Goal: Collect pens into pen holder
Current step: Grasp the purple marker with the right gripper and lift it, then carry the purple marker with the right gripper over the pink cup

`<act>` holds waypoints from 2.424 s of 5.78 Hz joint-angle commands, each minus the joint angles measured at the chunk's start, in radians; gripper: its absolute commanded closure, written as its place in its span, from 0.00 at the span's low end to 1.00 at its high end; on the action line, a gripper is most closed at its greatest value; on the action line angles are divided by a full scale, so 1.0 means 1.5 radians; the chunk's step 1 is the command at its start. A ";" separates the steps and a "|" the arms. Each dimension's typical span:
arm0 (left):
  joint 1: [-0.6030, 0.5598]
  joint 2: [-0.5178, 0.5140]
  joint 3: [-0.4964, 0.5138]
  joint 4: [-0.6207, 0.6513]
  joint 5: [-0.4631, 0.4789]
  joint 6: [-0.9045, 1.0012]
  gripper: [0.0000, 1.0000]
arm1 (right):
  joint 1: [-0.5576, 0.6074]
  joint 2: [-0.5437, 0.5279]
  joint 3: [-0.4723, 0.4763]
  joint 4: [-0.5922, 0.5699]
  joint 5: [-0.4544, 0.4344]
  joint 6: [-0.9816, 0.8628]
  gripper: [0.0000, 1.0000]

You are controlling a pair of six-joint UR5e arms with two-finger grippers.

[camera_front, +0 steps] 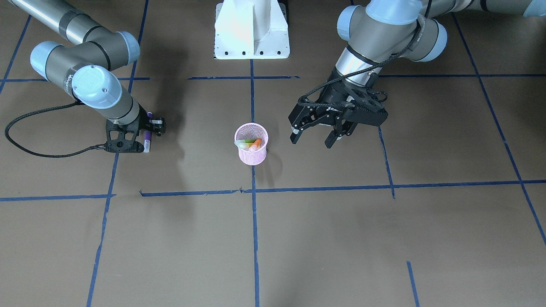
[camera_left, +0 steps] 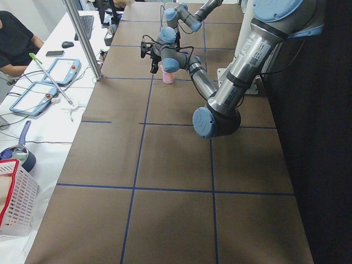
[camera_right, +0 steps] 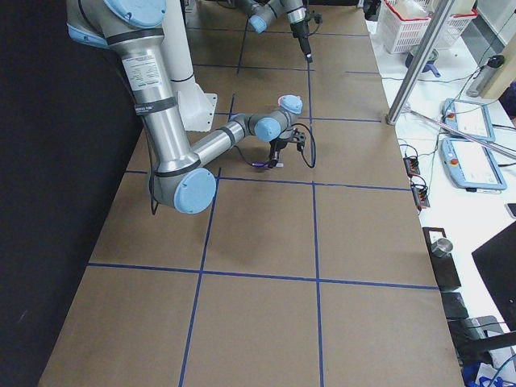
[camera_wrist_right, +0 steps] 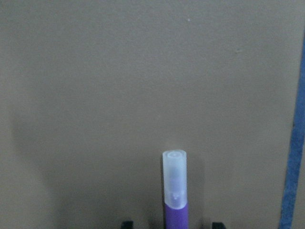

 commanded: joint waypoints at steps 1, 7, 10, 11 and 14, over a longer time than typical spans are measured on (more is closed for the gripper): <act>0.001 0.004 -0.001 -0.001 0.000 0.000 0.01 | 0.000 0.002 -0.011 -0.001 0.000 -0.003 0.39; 0.006 0.007 -0.003 -0.002 0.023 0.001 0.01 | 0.002 0.023 0.001 0.001 0.007 0.001 1.00; 0.006 0.006 -0.010 -0.003 0.055 0.001 0.01 | -0.001 0.115 0.097 0.011 -0.067 0.003 1.00; 0.005 0.007 -0.015 -0.002 0.056 0.001 0.01 | -0.003 0.158 0.116 0.011 -0.124 0.009 1.00; 0.005 0.016 -0.016 -0.003 0.056 0.002 0.01 | -0.109 0.163 0.135 0.189 -0.406 0.078 1.00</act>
